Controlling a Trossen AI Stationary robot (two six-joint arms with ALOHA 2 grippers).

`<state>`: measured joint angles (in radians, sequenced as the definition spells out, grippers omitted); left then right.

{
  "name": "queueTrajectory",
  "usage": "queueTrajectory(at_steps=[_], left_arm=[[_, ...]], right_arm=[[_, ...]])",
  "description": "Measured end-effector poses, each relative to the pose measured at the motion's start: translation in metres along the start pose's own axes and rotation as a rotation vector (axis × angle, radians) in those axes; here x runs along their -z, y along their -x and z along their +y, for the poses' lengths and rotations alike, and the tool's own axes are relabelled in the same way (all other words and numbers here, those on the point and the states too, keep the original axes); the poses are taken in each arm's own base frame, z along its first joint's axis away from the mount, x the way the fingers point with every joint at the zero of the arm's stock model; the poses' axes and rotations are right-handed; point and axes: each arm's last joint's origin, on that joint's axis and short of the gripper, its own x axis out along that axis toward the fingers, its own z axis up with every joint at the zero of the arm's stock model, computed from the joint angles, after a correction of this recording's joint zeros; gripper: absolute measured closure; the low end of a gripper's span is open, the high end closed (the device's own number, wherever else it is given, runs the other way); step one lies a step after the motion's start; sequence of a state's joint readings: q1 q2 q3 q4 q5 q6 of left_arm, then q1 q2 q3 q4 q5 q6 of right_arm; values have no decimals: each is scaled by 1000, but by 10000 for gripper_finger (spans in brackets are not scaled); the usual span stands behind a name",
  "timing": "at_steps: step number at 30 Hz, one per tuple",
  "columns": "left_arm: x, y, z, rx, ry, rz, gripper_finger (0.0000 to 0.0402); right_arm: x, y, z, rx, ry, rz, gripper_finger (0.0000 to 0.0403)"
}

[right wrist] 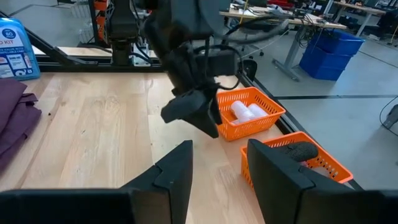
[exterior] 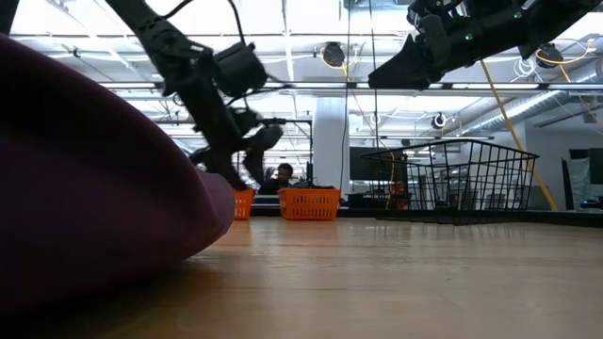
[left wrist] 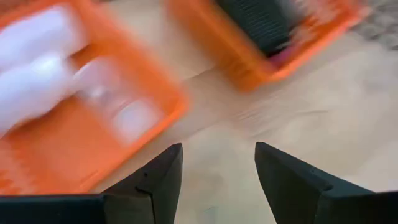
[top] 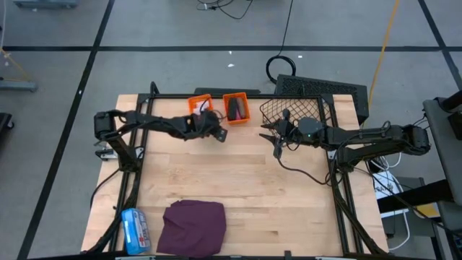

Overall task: Pick & Place Medicine items
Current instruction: Adjust the orange bin, then put the purple patient gown into the wire basket

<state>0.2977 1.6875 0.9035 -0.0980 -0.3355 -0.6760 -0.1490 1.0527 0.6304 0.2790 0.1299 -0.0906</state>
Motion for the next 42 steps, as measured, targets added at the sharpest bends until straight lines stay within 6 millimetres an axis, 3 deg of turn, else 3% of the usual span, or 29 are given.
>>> queueTrajectory(at_steps=[4, 8, 18, 22, 26, 34, 38, 42], left_arm=[[19, -5, 16, -89, 76, 35, 192], [26, -7, 25, -154, 89, 16, 192], [20, -9, 40, -236, 109, 19, 192], [14, 2, 37, -141, 43, 52, 192], [3, 34, 27, -24, -9, 10, 192], [-13, 137, 5, 285, -142, -267, 192], [-10, 181, 2, 442, -206, -371, 192], [0, 208, 3, 590, -240, -336, 192]], right_arm=[[0, 0, 0, 0, -11, 0, 264], [0, 0, 0, 0, -11, 0, 265], [0, 0, 0, 0, -11, 0, 268], [0, 0, 0, 0, -11, 0, 267], [0, 0, 0, -2, -11, 2, 267], [-5, 0, 16, -234, -19, -65, 265], [-10, 1, 33, -320, -14, -124, 264], [-12, 5, 48, -382, 28, -155, 267]])
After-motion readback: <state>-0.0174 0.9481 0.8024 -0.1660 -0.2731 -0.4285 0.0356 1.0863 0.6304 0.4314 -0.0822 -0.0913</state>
